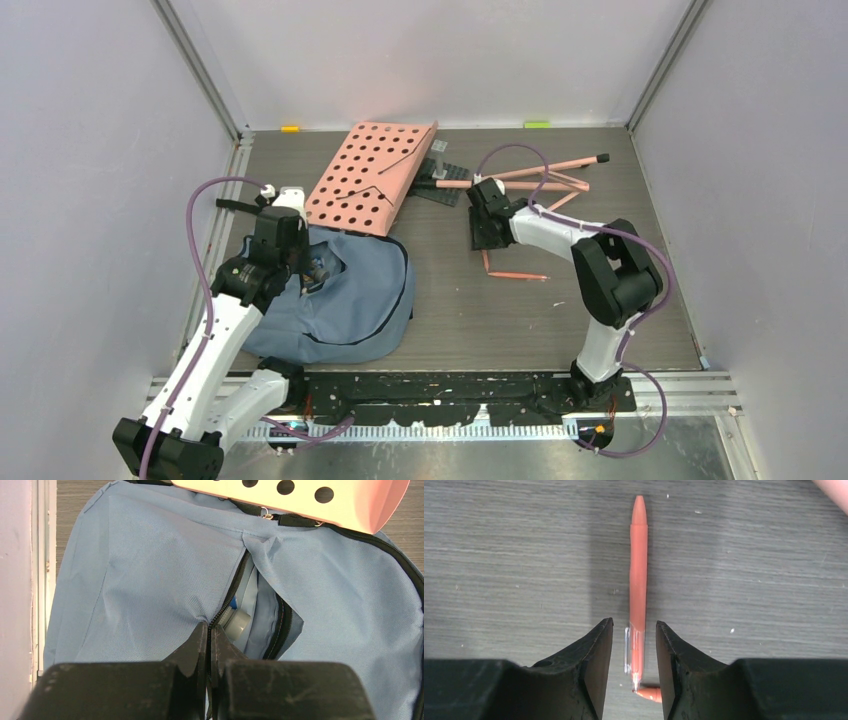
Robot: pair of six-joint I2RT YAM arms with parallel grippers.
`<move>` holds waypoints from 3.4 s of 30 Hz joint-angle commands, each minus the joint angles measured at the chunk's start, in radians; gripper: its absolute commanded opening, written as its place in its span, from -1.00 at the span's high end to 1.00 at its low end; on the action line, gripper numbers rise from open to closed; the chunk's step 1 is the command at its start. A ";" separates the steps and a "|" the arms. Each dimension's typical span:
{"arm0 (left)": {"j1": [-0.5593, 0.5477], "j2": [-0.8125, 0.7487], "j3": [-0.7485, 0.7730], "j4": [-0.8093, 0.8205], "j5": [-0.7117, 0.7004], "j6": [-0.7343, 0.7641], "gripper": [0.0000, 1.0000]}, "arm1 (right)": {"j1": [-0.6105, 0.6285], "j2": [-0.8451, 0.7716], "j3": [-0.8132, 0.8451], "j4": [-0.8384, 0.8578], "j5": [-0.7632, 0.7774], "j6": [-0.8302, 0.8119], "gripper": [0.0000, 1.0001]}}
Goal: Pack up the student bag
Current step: Pick up the stationery from the center of the board, then place the stationery in the student bag.
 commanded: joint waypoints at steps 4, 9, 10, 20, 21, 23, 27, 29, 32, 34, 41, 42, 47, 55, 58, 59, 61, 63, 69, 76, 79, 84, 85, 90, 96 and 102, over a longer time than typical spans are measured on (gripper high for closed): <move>-0.003 -0.012 0.017 0.102 0.031 -0.008 1.00 | -0.015 0.069 0.080 0.014 0.008 -0.026 0.24; -0.003 -0.011 0.017 0.103 0.031 -0.008 1.00 | -0.020 0.093 0.093 0.007 0.004 -0.026 0.40; -0.003 -0.012 0.017 0.104 0.031 -0.008 1.00 | -0.020 0.096 0.096 0.002 0.004 -0.026 0.42; -0.003 -0.013 0.017 0.104 0.029 -0.008 1.00 | -0.024 0.115 0.097 -0.020 0.004 -0.024 0.76; -0.003 -0.014 0.017 0.103 0.028 -0.008 1.00 | -0.024 0.114 0.097 -0.020 -0.001 -0.022 0.89; -0.003 -0.016 0.015 0.103 0.028 -0.008 1.00 | -0.024 0.102 0.096 -0.028 -0.014 -0.021 0.98; -0.004 -0.016 0.017 0.105 0.039 -0.011 1.00 | -0.022 0.037 0.079 -0.043 -0.056 -0.011 0.99; -0.003 -0.017 0.024 0.105 0.047 -0.018 1.00 | -0.023 -0.017 0.065 -0.049 -0.097 -0.007 0.99; -0.003 -0.016 0.035 0.105 0.064 -0.031 1.00 | -0.020 -0.117 0.054 -0.074 -0.172 0.002 0.99; -0.003 -0.012 0.051 0.095 0.068 -0.042 1.00 | -0.005 -0.177 0.053 -0.100 -0.187 0.008 0.99; -0.003 -0.017 0.046 0.070 0.108 -0.074 1.00 | 0.122 -0.328 0.071 -0.134 -0.333 0.061 0.99; -0.003 -0.017 0.041 0.072 0.110 -0.076 1.00 | 0.138 -0.325 0.098 -0.137 -0.346 0.071 0.99; -0.003 -0.022 0.027 0.077 0.125 -0.083 1.00 | 0.263 -0.217 0.191 -0.093 -0.470 0.120 0.99; -0.003 -0.040 0.017 0.057 0.133 -0.092 1.00 | 0.394 0.049 0.456 -0.077 -0.599 0.202 0.99; -0.003 -0.056 0.009 0.057 0.134 -0.096 1.00 | 0.419 0.128 0.518 -0.078 -0.662 0.230 0.99; -0.003 -0.057 0.005 0.058 0.135 -0.101 1.00 | 0.421 0.143 0.547 -0.080 -0.672 0.242 0.99; -0.003 -0.055 0.006 0.059 0.145 -0.105 1.00 | 0.427 0.183 0.586 -0.094 -0.697 0.257 0.99; -0.003 -0.049 0.008 0.059 0.157 -0.109 1.00 | 0.432 0.218 0.628 -0.120 -0.713 0.262 0.99; -0.003 -0.058 0.008 0.060 0.162 -0.113 1.00 | 0.445 0.314 0.715 -0.154 -0.732 0.282 0.99; -0.003 -0.070 0.003 0.060 0.161 -0.107 1.00 | 0.444 0.420 0.876 -0.142 -0.702 0.357 0.99; -0.003 -0.069 0.005 0.060 0.162 -0.103 1.00 | 0.436 0.466 0.918 -0.075 -0.677 0.412 0.99; -0.003 -0.078 0.000 0.062 0.171 -0.109 1.00 | 0.430 0.500 0.915 0.078 -0.606 0.555 0.99; -0.003 -0.078 0.000 0.062 0.172 -0.109 1.00 | 0.431 0.508 0.909 0.131 -0.589 0.575 0.99; -0.003 -0.082 0.005 0.041 0.099 -0.107 1.00 | 0.431 0.518 0.883 0.250 -0.535 0.667 0.99; -0.003 -0.094 0.002 0.039 0.078 -0.108 1.00 | 0.431 0.492 0.810 0.346 -0.473 0.688 0.99; -0.003 -0.096 0.000 0.042 0.090 -0.109 1.00 | 0.432 0.499 0.799 0.321 -0.454 0.654 0.86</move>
